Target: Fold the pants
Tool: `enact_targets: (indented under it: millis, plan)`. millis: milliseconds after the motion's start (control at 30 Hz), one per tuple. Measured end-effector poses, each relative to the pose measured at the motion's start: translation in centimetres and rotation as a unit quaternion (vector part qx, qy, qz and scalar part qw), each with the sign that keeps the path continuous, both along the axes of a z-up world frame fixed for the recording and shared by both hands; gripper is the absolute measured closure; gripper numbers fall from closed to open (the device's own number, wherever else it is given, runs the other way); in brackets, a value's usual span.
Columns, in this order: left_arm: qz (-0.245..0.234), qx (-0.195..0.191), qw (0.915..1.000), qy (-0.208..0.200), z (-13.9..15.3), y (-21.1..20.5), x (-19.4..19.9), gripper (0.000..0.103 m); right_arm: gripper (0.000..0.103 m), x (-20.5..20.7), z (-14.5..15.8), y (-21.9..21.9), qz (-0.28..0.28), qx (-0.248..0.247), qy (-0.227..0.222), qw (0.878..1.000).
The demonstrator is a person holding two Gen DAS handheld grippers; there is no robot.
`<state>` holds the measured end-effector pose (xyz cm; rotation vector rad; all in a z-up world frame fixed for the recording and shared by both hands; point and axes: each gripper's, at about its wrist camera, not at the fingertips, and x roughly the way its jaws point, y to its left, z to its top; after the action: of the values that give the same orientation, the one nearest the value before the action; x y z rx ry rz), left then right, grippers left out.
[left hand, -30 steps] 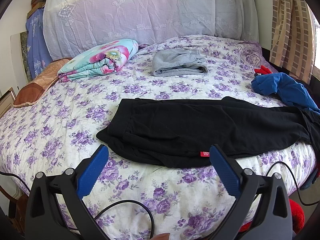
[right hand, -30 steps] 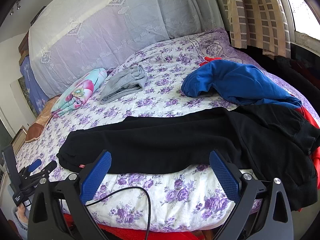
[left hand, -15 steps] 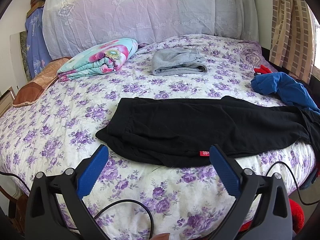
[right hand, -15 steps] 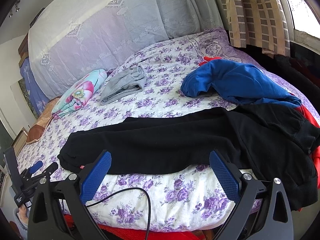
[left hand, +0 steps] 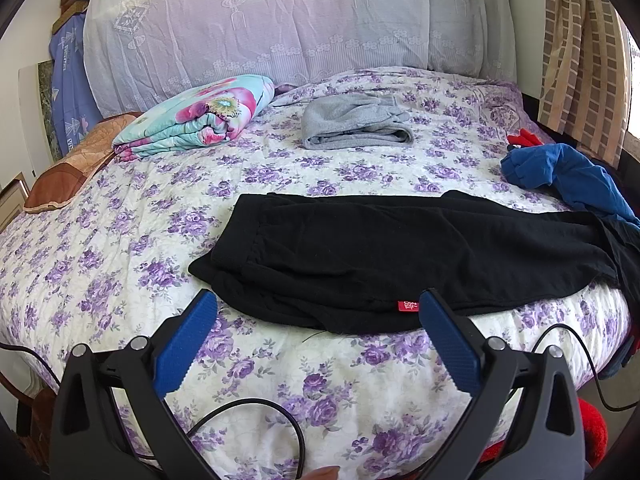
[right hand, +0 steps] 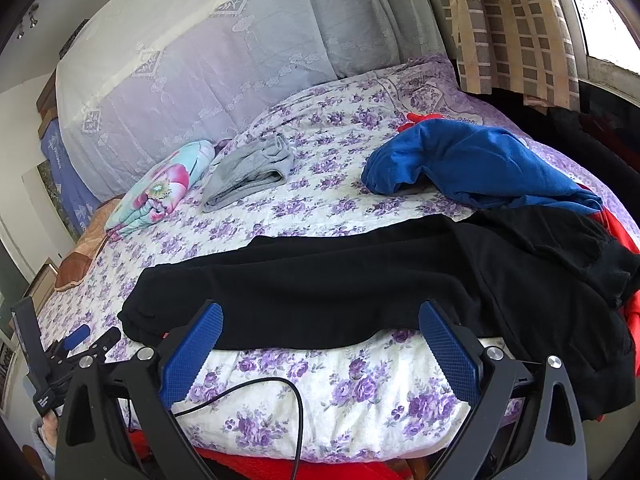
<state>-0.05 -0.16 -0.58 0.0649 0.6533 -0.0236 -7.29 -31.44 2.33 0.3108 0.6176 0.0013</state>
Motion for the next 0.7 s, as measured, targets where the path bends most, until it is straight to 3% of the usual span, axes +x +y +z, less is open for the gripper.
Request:
enact_targets:
  millis: [333,500,700]
  plan:
    - [-0.001,-0.006,1.0,0.002,0.2,-0.4,0.2,0.004,0.004,-0.3,0.4,0.1,0.004,-0.016,-0.005,1.0]
    - [-0.002,-0.014,0.9999,0.009,0.2,-0.1,0.8,0.004,0.004,0.4,0.1,0.3,0.012,0.003,-0.003,1.0]
    - [-0.003,-0.008,0.9994,0.032,-1.0,-0.1,2.3,0.004,0.004,1.3,-0.4,0.5,0.004,-0.029,0.011,1.0]
